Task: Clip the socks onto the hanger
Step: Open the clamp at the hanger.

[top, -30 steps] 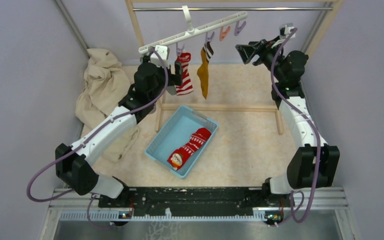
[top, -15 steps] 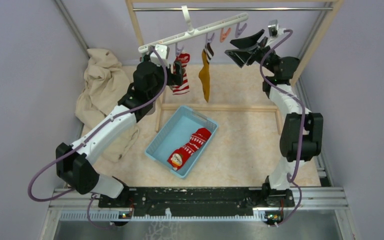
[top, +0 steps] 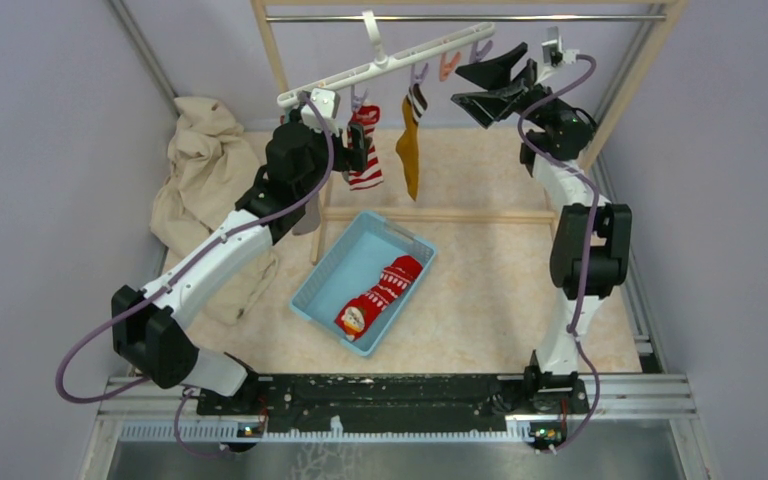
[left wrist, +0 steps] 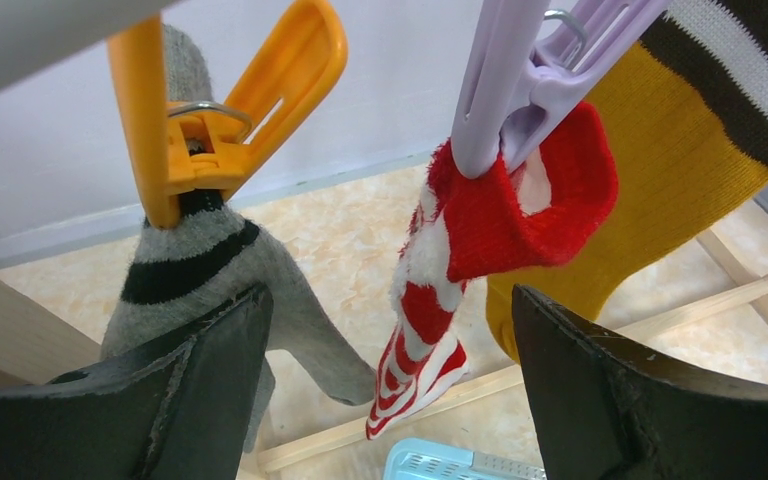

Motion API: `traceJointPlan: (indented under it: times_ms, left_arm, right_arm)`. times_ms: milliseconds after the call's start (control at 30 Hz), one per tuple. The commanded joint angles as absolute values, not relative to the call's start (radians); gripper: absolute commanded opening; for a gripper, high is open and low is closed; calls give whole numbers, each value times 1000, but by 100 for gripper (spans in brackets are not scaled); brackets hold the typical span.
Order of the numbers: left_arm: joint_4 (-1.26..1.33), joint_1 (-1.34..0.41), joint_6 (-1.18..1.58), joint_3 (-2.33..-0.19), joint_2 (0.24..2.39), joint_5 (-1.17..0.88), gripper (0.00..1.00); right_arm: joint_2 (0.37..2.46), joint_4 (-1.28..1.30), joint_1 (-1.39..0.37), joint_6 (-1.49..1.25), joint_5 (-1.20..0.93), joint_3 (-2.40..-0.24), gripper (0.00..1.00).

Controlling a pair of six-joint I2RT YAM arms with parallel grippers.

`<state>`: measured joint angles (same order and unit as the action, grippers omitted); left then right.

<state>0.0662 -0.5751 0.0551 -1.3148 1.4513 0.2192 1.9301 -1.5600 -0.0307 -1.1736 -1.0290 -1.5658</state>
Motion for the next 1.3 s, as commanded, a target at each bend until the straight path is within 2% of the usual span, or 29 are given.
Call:
traceJointPlan:
  times_ms: [0, 233, 600, 900, 1200, 1267]
  left_arm:
    - [72, -568, 56, -1342, 1428, 201, 93]
    - [69, -568, 48, -1336, 1417, 206, 93]
    - [74, -568, 49, -1331, 1416, 201, 93]
    - [76, -568, 51, -1331, 1420, 192, 93]
    - [71, -568, 51, -1334, 1417, 192, 93]
    - [71, -568, 51, -1334, 1415, 195, 93]
  right_arm:
    - [1987, -1723, -41, -1192, -1006, -1675, 73]
    - [2056, -1678, -42, -1186, -991, -1753, 72]
    - [2025, -1594, -4, -1111, -1003, -1713, 72]
    - [2022, -1567, 26, -1119, -1015, -1765, 61]
    - [2063, -1486, 28, -1108, -1012, -1883, 61]
    - [2085, -1493, 27, -1136, -1010, -1921, 56]
